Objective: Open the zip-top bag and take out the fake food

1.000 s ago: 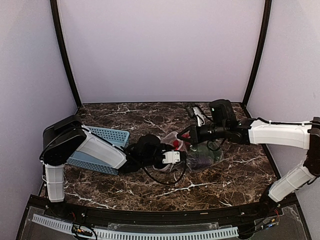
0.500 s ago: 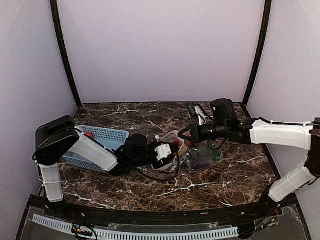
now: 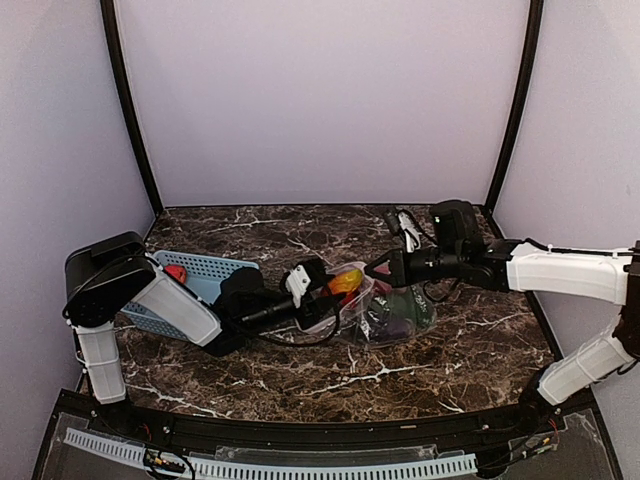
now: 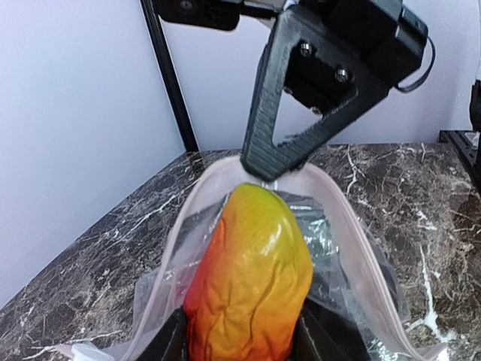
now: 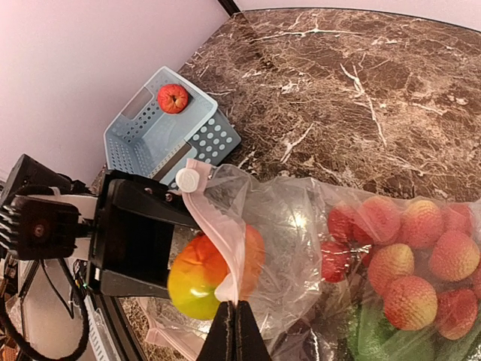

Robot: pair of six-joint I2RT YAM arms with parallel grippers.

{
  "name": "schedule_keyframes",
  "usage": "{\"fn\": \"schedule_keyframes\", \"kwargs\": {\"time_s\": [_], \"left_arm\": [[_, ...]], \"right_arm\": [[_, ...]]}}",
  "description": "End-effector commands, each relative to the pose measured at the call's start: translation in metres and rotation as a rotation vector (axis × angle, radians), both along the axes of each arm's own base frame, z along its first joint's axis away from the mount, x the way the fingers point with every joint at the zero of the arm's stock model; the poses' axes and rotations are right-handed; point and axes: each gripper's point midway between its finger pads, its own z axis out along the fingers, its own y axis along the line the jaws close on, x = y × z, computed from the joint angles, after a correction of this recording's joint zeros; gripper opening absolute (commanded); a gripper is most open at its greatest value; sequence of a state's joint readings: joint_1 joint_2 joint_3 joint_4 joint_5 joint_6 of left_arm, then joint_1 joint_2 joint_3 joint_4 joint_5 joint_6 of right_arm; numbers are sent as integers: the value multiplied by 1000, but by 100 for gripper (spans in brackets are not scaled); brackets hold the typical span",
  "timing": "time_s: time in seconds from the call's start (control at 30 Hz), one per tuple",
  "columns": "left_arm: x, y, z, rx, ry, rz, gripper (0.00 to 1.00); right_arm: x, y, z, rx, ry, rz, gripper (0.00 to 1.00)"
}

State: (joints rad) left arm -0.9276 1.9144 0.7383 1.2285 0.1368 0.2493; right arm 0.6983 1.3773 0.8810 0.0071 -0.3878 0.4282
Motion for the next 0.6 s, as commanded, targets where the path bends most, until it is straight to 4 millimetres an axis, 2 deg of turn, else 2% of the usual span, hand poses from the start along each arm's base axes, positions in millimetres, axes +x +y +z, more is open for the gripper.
{"fn": "schedule_keyframes", "kwargs": {"time_s": [0.0, 0.13, 0.3, 0.57], "left_arm": [[-5, 8, 28, -139, 25, -30, 18], [-9, 7, 38, -188, 44, -58, 18], [-19, -4, 56, -257, 89, -156, 18], [-22, -8, 82, -314, 92, -195, 19]], "right_arm": [[13, -15, 0, -6, -25, -71, 0], [14, -16, -6, -13, -15, -76, 0], [15, -9, -12, 3, 9, -52, 0], [17, -3, -16, 11, 18, -35, 0]]}}
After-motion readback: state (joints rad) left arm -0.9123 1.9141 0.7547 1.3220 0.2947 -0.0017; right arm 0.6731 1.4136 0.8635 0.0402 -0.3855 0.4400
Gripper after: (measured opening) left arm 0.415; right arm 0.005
